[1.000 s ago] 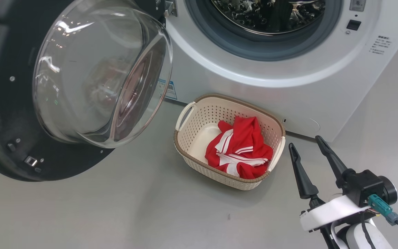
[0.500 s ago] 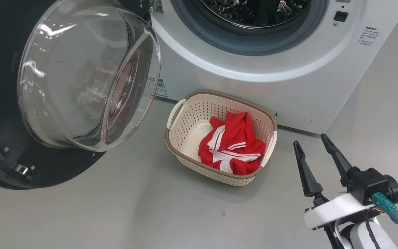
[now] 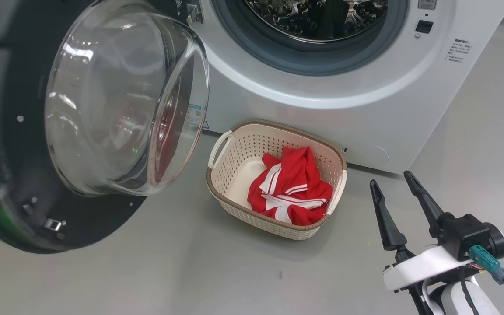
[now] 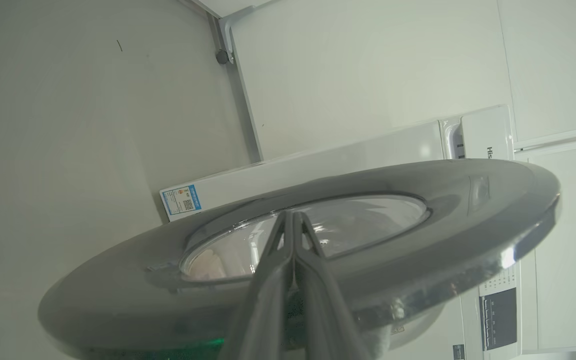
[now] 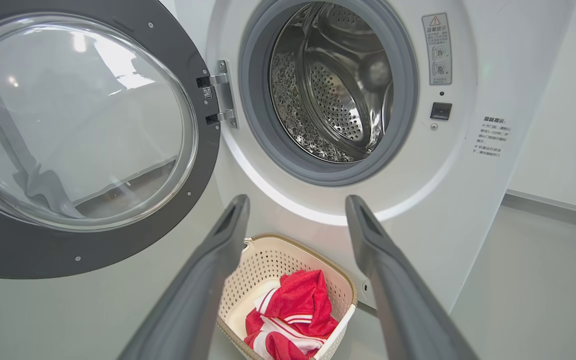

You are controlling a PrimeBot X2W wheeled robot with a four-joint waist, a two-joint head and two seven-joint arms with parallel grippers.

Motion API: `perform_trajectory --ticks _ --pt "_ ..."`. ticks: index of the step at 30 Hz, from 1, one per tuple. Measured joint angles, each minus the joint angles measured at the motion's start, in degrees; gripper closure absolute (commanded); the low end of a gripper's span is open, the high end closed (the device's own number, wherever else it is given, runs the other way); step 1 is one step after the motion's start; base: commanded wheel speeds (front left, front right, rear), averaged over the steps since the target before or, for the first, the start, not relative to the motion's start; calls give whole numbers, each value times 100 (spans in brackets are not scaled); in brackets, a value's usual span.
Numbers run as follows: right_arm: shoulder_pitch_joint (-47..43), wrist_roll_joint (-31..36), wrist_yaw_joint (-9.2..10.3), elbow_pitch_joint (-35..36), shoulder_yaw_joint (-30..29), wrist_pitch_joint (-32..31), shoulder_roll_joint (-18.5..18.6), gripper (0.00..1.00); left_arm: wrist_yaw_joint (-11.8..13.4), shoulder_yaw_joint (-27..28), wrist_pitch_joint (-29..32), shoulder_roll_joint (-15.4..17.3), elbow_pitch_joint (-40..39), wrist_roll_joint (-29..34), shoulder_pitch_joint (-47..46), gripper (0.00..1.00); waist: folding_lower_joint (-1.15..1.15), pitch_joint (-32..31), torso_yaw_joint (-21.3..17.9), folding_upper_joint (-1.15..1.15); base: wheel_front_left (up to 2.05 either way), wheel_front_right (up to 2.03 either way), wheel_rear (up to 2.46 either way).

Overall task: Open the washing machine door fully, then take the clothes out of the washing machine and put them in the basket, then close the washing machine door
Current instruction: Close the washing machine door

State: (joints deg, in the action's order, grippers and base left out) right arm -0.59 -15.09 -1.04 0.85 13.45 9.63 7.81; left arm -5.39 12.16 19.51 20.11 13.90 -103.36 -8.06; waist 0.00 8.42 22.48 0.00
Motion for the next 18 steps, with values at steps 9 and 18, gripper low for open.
perform_trajectory --ticks 9,18 --pt "-34 -44 -7 -57 43 25 -26 0 -108 -222 372 -243 -434 -34 376 100 0 -136 -32 0 0 0 0" --pt "-47 -52 -35 -71 124 25 -60 0 -149 -383 701 -414 -1109 -154 713 100 0 -221 -189 0 0 0 0"
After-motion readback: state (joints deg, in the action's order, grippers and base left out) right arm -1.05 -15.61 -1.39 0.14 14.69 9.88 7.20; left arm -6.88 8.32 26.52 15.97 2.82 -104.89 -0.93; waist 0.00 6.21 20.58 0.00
